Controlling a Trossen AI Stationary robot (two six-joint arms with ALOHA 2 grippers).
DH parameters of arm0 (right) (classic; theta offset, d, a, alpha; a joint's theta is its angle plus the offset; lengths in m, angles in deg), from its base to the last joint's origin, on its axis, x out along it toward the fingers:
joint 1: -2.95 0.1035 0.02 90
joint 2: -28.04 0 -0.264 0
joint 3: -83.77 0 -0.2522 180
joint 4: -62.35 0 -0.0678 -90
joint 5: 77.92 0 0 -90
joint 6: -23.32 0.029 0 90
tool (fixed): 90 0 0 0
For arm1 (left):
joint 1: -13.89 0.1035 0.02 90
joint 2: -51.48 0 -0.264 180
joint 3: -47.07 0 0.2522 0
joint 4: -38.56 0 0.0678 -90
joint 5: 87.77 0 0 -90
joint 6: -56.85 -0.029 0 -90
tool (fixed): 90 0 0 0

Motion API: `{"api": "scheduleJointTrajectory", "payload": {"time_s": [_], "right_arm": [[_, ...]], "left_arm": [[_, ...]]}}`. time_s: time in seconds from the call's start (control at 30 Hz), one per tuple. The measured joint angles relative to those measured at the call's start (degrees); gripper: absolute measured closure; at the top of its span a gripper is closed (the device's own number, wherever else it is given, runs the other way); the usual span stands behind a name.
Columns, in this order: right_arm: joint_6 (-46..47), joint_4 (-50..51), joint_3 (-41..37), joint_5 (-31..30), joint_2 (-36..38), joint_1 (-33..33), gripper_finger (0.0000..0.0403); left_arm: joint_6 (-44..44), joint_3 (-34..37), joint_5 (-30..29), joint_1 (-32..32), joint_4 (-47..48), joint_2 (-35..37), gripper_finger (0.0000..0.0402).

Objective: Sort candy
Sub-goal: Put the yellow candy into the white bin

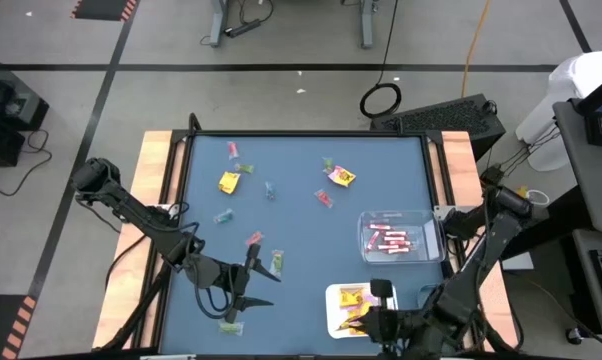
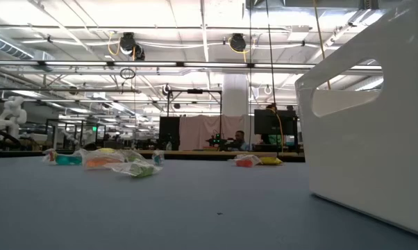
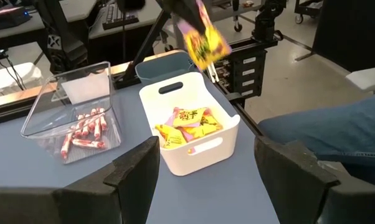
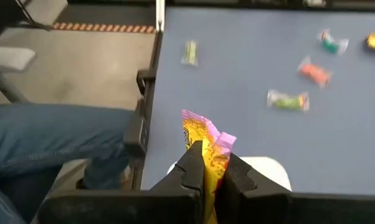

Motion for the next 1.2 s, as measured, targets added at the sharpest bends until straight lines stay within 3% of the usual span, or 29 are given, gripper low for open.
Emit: {"api": "scheduleJointTrajectory", "payload": {"time_s": [0.47,0.7,0.93,1.2], "right_arm": [[8.27,8.03,0.00,4.27,-8.08,-4.25,0.0382],[10.29,11.38,0.00,6.46,-9.92,-6.52,0.0351],[12.90,13.01,-0.02,12.95,-11.95,-8.01,0.0308],[18.62,12.90,0.00,18.87,-6.38,-6.26,0.0269]], "left_arm": [[0.10,0.00,-0.94,0.09,3.46,-0.02,0.0136],[1.24,0.00,-12.51,0.15,11.02,-0.04,0.0136],[2.95,0.02,-16.60,1.22,15.88,-0.04,0.0136],[0.71,0.04,-30.65,3.67,20.26,-0.04,0.0136]]}}
